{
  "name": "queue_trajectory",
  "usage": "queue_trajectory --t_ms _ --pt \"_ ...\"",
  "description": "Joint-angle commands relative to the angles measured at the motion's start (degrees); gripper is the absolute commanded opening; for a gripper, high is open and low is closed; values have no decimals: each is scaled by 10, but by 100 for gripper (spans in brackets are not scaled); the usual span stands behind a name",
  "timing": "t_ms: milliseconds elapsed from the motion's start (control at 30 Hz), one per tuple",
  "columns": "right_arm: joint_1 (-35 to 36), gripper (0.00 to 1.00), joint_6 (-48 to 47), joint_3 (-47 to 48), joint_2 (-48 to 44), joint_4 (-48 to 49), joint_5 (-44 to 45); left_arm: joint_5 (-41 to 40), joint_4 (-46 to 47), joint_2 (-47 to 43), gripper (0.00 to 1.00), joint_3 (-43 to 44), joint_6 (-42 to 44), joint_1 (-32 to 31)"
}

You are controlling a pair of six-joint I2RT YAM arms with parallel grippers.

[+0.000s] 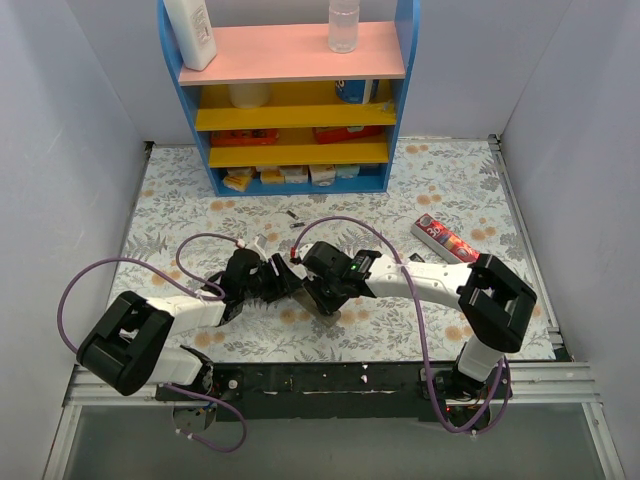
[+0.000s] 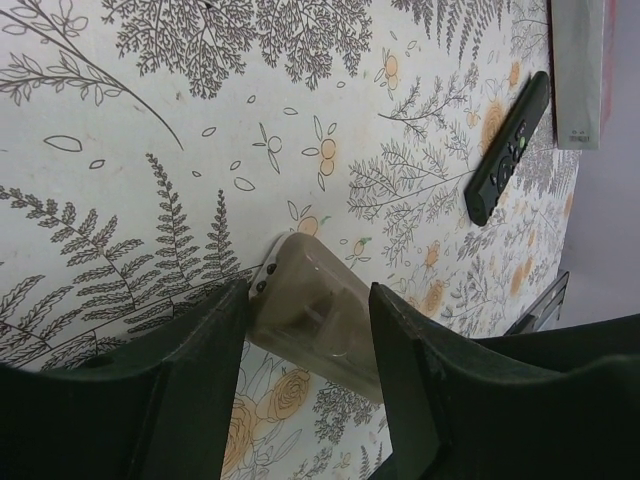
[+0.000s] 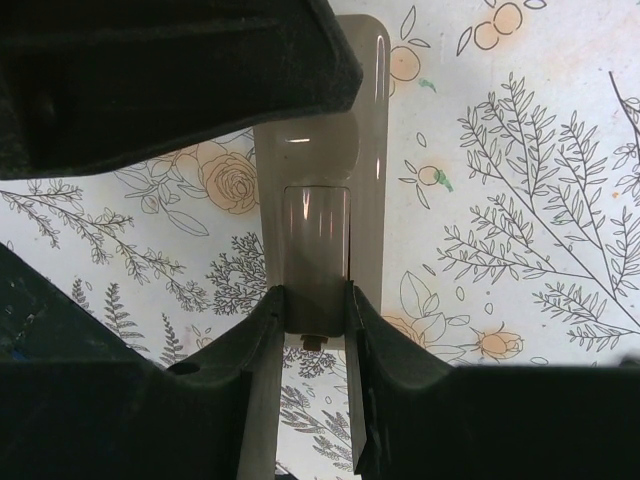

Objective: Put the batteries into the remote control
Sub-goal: Load the battery cover into the remote control.

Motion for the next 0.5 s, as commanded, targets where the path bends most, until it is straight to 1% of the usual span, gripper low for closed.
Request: queue_trajectory --t_ms 0,367,467 --pt "2 1 11 23 12 15 10 23 16 -22 50 -11 -9 1" --pt "2 1 9 15 16 36 30 24 15 -31 50 -17 -8 0" --pt "2 2 5 14 18 36 31 22 11 -32 53 -16 -5 1"
